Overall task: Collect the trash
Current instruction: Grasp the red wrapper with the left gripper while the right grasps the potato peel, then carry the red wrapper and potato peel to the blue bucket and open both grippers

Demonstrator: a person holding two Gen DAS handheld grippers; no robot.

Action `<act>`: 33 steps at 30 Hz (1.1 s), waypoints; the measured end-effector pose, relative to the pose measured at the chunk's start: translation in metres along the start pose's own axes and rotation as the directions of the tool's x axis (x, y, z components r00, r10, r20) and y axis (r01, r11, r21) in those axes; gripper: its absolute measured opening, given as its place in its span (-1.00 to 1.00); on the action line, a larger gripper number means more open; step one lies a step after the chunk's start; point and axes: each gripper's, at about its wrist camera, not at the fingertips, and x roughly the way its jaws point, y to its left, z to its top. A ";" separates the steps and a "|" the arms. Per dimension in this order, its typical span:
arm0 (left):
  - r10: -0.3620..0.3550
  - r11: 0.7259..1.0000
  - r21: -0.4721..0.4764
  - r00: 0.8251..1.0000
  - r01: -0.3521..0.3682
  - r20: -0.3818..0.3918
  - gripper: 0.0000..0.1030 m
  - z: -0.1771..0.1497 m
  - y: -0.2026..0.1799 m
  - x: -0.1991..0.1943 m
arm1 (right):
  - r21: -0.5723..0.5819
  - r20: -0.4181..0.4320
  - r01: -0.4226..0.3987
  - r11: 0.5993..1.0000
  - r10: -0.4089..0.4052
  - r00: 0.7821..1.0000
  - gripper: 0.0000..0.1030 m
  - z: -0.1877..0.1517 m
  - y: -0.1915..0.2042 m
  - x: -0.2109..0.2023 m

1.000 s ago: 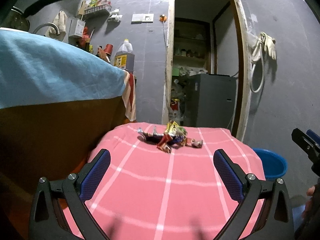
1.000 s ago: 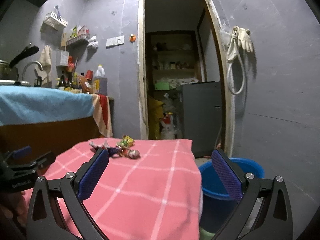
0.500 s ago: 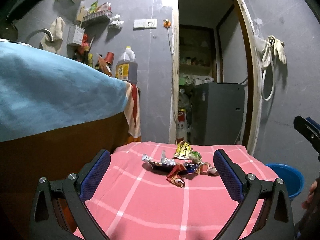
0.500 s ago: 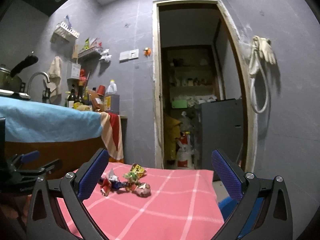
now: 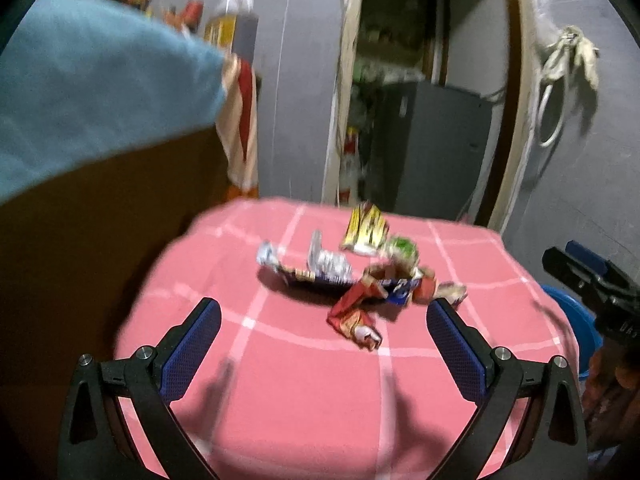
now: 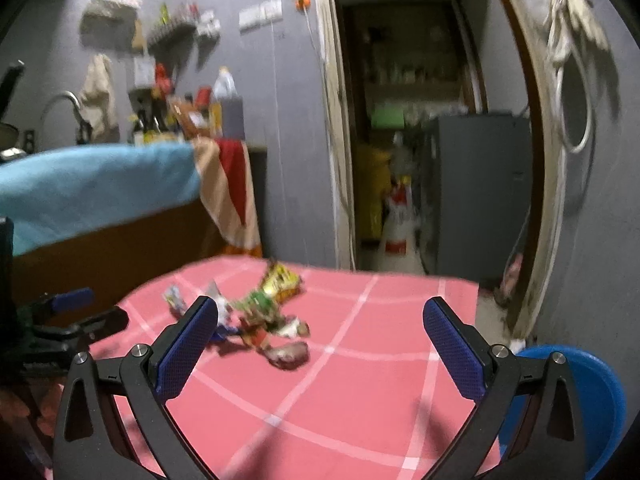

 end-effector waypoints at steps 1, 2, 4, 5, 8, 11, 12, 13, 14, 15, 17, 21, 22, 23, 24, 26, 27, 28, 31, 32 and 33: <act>-0.009 1.000 -0.012 1.000 0.008 -0.018 0.95 0.000 0.002 0.004 | 0.004 -0.026 -0.008 1.000 0.008 1.000 1.00 -0.001 -0.002 0.006; -0.022 0.999 -0.030 0.999 0.020 -0.048 0.95 0.000 0.005 0.010 | 0.010 -0.054 -0.019 1.000 0.020 0.998 1.00 -0.001 -0.004 0.013; -0.040 0.998 -0.047 0.995 0.036 -0.089 0.94 0.002 0.008 0.019 | 0.022 -0.115 -0.026 0.999 0.028 0.993 1.00 -0.004 -0.007 0.026; -0.048 0.998 -0.053 0.993 0.042 -0.110 0.91 0.001 0.009 0.024 | 0.026 -0.143 -0.032 0.999 0.035 0.989 0.99 -0.005 -0.008 0.032; -0.077 0.996 -0.062 0.981 0.067 -0.177 0.70 0.000 0.011 0.038 | 0.029 -0.217 -0.060 0.998 0.065 0.974 0.83 -0.010 -0.008 0.049; -0.100 0.994 -0.068 0.969 0.086 -0.227 0.42 0.000 0.012 0.047 | 0.021 -0.290 -0.080 0.997 0.083 0.953 0.60 -0.015 -0.005 0.066; -0.106 0.993 -0.068 0.966 0.092 -0.235 0.39 0.000 0.013 0.049 | 0.023 -0.316 -0.092 0.996 0.094 0.944 0.53 -0.017 -0.004 0.071; -0.111 0.993 -0.066 0.964 0.098 -0.241 0.39 0.001 0.014 0.051 | 0.026 -0.340 -0.104 0.994 0.107 0.934 0.49 -0.019 -0.003 0.076; -0.115 0.993 -0.063 0.963 0.103 -0.244 0.38 0.002 0.014 0.053 | 0.026 -0.362 -0.111 0.993 0.113 0.925 0.48 -0.021 -0.001 0.081; -0.123 0.992 -0.057 0.960 0.112 -0.250 0.37 0.003 0.013 0.054 | 0.023 -0.379 -0.115 0.993 0.115 0.918 0.45 -0.023 0.000 0.085; -0.136 0.991 -0.048 0.956 0.128 -0.261 0.27 0.005 0.013 0.059 | 0.017 -0.413 -0.125 0.992 0.121 0.903 0.38 -0.025 0.003 0.094; -0.147 0.989 -0.034 0.949 0.143 -0.278 0.11 0.005 0.011 0.066 | -0.005 -0.440 -0.142 0.990 0.125 0.889 0.29 -0.020 0.011 0.104; -0.149 0.989 -0.032 0.948 0.146 -0.280 0.09 0.006 0.011 0.067 | -0.012 -0.448 -0.145 0.989 0.125 0.886 0.27 -0.018 0.014 0.107; -0.153 0.988 -0.028 0.947 0.151 -0.282 0.02 0.006 0.010 0.067 | -0.017 -0.457 -0.151 0.988 0.126 0.881 0.23 -0.018 0.016 0.111; -0.156 0.988 -0.023 0.946 0.155 -0.286 -0.07 0.005 0.010 0.067 | -0.020 -0.466 -0.156 0.988 0.129 0.876 0.10 -0.018 0.018 0.115; -0.154 0.988 -0.014 0.944 0.157 -0.291 -0.15 0.006 0.008 0.069 | -0.041 -0.471 -0.148 0.988 0.111 0.875 -0.02 -0.018 0.021 0.118; -0.155 0.987 -0.008 0.943 0.160 -0.295 -0.27 0.006 0.007 0.068 | -0.049 -0.471 -0.148 0.988 0.108 0.876 -0.11 -0.018 0.023 0.117; -0.156 0.987 -0.006 0.942 0.161 -0.297 -0.34 0.006 0.007 0.069 | -0.054 -0.470 -0.153 0.987 0.110 0.876 -0.17 -0.018 0.024 0.117; -0.154 0.987 -0.005 0.941 0.160 -0.301 -0.46 0.006 0.006 0.069 | -0.053 -0.467 -0.159 0.986 0.116 0.876 -0.27 -0.019 0.024 0.115; -0.155 0.987 -0.005 0.941 0.161 -0.301 -0.49 0.006 0.006 0.069 | -0.047 -0.464 -0.160 0.986 0.120 0.878 -0.28 -0.019 0.024 0.114; -0.156 0.987 -0.007 0.941 0.161 -0.301 -0.52 0.006 0.006 0.068 | -0.034 -0.458 -0.160 0.986 0.127 0.880 -0.29 -0.019 0.022 0.112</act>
